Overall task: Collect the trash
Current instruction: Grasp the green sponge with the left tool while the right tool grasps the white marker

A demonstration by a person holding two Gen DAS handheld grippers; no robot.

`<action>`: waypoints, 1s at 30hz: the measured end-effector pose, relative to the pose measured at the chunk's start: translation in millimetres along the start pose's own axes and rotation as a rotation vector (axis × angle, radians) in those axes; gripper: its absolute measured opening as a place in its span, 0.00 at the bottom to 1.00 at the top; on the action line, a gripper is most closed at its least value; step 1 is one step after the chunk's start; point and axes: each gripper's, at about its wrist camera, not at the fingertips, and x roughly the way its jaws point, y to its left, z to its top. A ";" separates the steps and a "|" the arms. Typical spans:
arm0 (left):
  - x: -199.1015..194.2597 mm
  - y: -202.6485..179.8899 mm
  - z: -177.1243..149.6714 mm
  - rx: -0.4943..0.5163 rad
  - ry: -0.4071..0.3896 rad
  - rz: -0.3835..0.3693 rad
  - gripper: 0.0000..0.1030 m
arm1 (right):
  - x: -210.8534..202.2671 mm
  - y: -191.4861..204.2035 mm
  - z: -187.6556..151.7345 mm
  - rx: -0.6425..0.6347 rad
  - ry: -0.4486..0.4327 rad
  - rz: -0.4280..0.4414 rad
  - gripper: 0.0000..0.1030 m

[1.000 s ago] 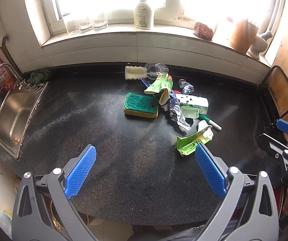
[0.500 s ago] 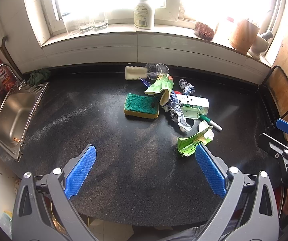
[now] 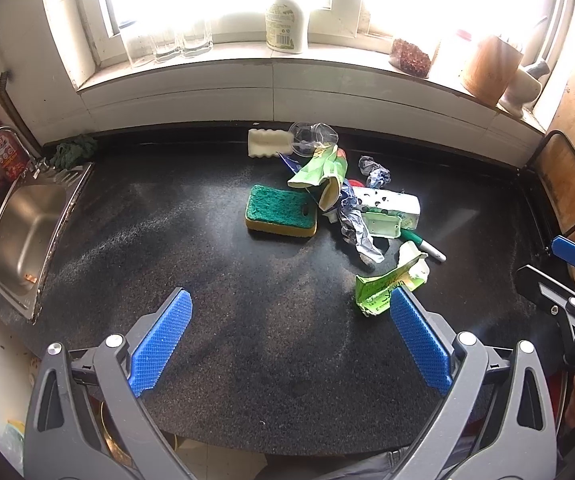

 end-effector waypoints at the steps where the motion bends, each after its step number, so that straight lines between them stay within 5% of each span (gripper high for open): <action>1: 2.0 -0.6 1.3 0.001 0.003 -0.002 0.94 | 0.7 -1.0 0.7 0.002 0.000 0.005 0.95; 15: 110.9 3.5 26.5 0.079 0.020 0.046 0.94 | 78.4 -54.8 16.5 -0.050 0.037 -0.015 0.94; 23: 204.1 13.6 36.4 0.100 0.081 0.018 0.94 | 171.7 -90.0 -8.1 -0.223 0.176 -0.036 0.88; 30: 245.5 15.8 48.4 0.119 0.093 -0.047 0.94 | 215.3 -98.1 -19.9 -0.293 0.261 0.018 0.85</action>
